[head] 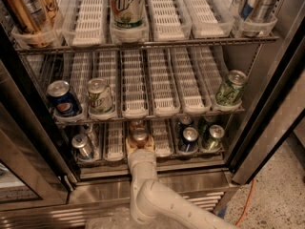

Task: Pick orange can from bottom shelf of fridge

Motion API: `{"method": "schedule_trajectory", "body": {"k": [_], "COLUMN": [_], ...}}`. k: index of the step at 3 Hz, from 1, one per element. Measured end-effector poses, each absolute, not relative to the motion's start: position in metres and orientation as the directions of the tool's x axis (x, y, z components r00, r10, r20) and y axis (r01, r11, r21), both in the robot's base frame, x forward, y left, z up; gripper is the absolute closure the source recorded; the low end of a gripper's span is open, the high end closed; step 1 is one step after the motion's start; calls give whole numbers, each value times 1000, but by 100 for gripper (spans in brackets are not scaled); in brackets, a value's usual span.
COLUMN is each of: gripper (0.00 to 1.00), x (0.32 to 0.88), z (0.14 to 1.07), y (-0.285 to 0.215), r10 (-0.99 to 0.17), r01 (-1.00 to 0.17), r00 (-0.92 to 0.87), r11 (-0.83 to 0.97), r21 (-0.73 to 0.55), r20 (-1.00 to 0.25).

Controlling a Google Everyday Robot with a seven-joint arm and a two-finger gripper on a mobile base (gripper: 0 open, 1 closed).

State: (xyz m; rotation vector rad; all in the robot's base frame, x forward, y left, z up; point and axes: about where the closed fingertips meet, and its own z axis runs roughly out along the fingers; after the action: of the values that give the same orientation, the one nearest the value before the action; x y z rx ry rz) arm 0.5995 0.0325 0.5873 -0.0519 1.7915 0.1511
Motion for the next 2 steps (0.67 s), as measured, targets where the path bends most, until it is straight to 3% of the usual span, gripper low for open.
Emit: {"method": "schedule_trajectory", "body": {"k": [2], "gripper": [100], "x": [574], "z": [588], "y": [35], "r10": [76], "r01": [-90], "r00": [-113], "r11": [992], "r21": [86], "r20": [-991]}}
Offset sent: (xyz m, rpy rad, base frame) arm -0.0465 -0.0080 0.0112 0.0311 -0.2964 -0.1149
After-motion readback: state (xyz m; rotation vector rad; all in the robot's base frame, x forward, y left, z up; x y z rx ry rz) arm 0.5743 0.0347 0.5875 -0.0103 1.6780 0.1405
